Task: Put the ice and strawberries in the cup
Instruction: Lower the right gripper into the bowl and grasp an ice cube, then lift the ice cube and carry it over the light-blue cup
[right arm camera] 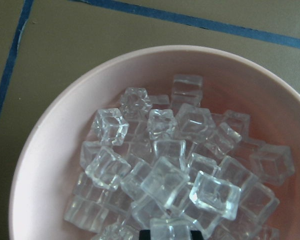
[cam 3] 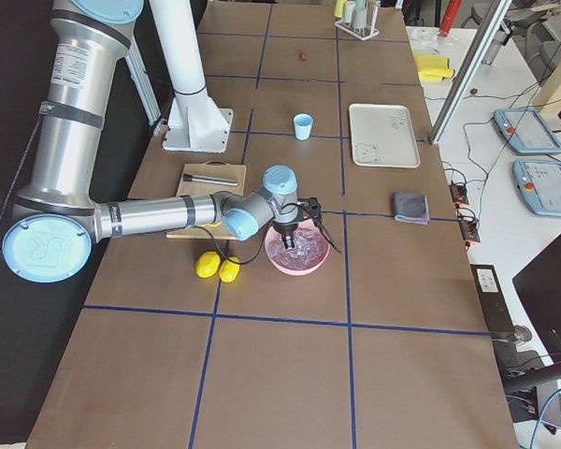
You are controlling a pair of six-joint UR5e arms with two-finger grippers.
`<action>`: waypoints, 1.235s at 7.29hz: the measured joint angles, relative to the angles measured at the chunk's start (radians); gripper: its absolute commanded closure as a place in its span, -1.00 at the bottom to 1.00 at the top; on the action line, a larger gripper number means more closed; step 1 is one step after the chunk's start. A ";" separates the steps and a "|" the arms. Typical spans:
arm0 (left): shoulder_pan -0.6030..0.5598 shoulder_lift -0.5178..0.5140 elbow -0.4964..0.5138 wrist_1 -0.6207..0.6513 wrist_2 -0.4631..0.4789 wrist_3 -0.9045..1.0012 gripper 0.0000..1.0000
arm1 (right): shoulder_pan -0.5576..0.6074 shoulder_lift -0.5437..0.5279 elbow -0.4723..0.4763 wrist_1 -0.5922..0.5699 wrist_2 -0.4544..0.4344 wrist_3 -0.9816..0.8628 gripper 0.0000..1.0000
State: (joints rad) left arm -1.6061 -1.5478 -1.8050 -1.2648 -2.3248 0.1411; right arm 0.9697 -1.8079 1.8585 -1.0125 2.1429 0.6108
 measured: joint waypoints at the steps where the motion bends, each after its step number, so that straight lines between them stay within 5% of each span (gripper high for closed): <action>1: 0.000 0.000 -0.001 0.000 0.000 0.000 -1.00 | 0.001 -0.001 0.002 0.000 0.000 -0.001 0.99; 5: 0.000 0.001 -0.002 0.002 -0.001 -0.001 -1.00 | 0.124 0.006 0.108 -0.036 0.042 -0.008 1.00; 9: 0.000 0.003 -0.002 0.005 0.000 -0.001 -1.00 | 0.191 0.170 0.268 -0.373 0.138 -0.007 1.00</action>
State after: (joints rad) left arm -1.6061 -1.5453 -1.8072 -1.2597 -2.3244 0.1397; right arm 1.1608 -1.6382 2.1269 -1.3856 2.2810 0.6035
